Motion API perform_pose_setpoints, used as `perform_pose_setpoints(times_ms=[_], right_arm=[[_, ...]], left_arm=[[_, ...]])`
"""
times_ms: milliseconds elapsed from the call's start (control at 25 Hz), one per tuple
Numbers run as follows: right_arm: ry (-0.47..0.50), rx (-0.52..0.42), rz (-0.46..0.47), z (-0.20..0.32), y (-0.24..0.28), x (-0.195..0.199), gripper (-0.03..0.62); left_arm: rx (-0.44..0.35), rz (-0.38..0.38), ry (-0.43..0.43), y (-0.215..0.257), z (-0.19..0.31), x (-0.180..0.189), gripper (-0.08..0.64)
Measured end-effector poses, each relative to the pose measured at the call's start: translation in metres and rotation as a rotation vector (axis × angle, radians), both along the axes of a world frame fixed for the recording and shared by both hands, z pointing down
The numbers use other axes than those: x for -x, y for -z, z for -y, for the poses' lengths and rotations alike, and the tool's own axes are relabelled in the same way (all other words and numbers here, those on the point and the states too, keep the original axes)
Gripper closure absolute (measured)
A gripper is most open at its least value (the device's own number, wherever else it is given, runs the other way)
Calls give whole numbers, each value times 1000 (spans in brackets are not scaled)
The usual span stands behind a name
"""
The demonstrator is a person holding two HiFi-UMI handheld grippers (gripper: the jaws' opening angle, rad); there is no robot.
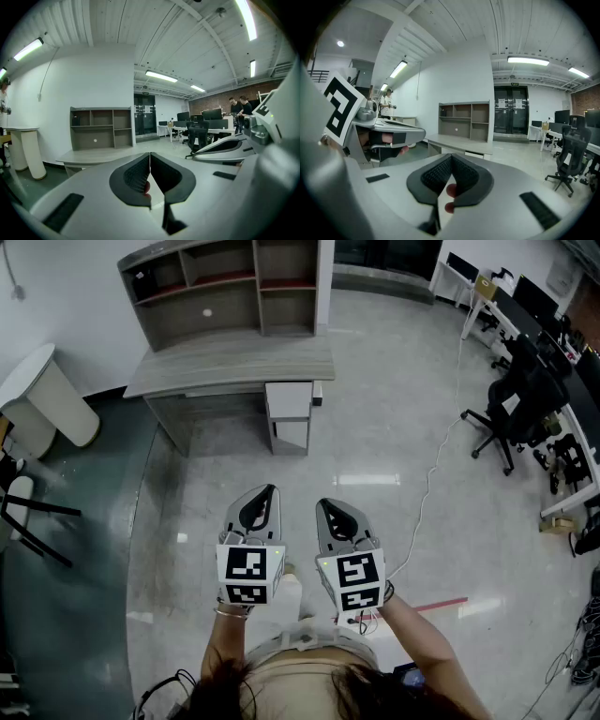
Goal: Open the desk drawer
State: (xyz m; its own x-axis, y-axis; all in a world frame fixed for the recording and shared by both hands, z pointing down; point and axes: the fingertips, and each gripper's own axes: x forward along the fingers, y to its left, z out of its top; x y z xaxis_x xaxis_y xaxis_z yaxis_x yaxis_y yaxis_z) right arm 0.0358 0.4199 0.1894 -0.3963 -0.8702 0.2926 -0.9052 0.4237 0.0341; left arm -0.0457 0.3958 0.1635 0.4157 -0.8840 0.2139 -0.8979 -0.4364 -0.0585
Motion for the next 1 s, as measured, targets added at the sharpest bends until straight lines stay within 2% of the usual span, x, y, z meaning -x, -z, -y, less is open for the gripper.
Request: perform_pose_setpoints(times_ms=[240, 640, 1000], right_arm=[[-10, 0, -1, 36, -2, 11, 571], [-39, 19, -9, 71, -11, 16, 569], [-70, 19, -32, 114, -15, 23, 569]], left_arm=[[6, -7, -17, -4, 38, 7, 548], [41, -21, -36, -18, 75, 14, 548], [40, -37, -37, -19, 116, 36, 548]])
